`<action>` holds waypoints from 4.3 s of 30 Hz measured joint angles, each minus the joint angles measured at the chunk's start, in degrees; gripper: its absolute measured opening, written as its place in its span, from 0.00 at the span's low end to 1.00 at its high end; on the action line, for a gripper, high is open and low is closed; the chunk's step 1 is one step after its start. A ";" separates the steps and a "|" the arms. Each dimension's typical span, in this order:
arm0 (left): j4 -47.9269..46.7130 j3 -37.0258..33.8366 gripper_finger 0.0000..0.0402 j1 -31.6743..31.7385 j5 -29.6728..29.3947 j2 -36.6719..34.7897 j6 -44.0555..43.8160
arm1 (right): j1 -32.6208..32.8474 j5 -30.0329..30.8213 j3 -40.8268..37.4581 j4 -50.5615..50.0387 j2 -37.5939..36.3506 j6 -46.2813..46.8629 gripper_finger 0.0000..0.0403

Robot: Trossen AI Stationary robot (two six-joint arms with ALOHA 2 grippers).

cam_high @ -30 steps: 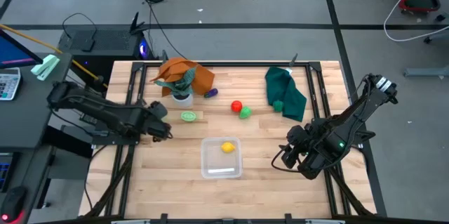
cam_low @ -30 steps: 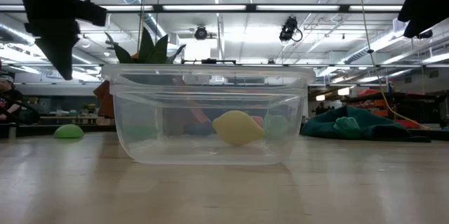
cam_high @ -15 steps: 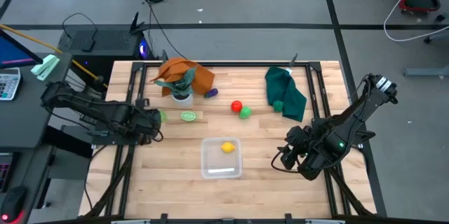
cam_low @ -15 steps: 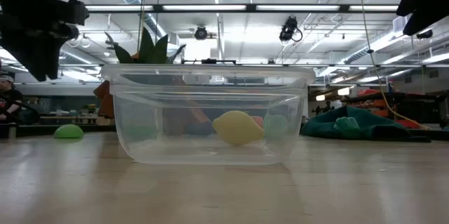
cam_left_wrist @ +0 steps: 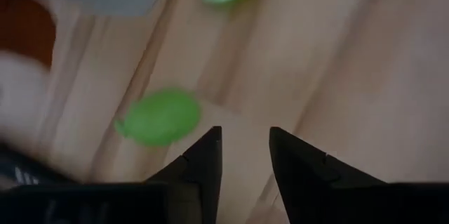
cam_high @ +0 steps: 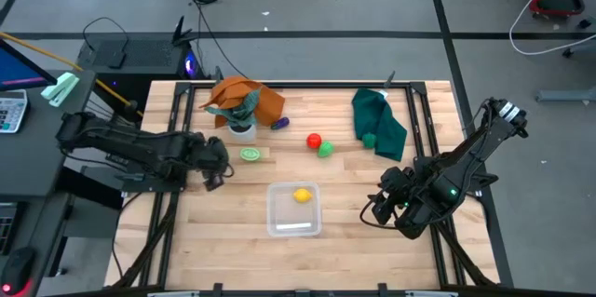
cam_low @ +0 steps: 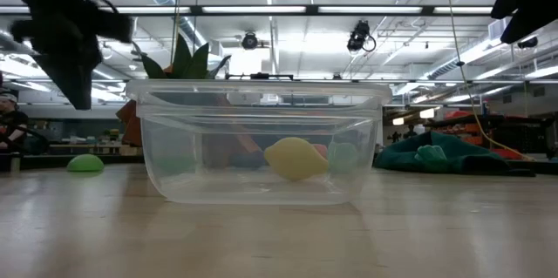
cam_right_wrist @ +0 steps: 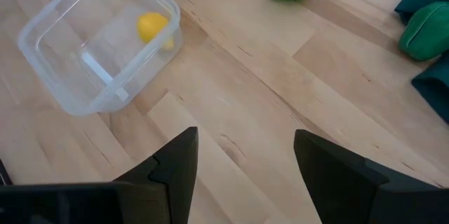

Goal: Pick and placing Produce into tupperware
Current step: Put the melon into the transparent bin

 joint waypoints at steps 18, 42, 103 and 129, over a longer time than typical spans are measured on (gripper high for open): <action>0.07 0.01 0.53 9.10 -2.01 8.34 -58.22 | 0.02 -0.28 0.00 0.53 0.02 -2.86 0.49; 0.33 0.08 0.79 11.92 -8.92 15.88 -81.75 | 0.04 -0.37 -0.01 1.74 0.02 -8.56 0.49; 7.01 -5.76 0.73 10.59 -10.73 25.47 -88.43 | 0.04 -2.99 0.00 6.21 0.02 -9.09 0.49; 13.81 -10.59 0.67 9.48 -10.78 25.34 -86.82 | 0.04 -2.95 0.00 7.06 0.02 -9.01 0.49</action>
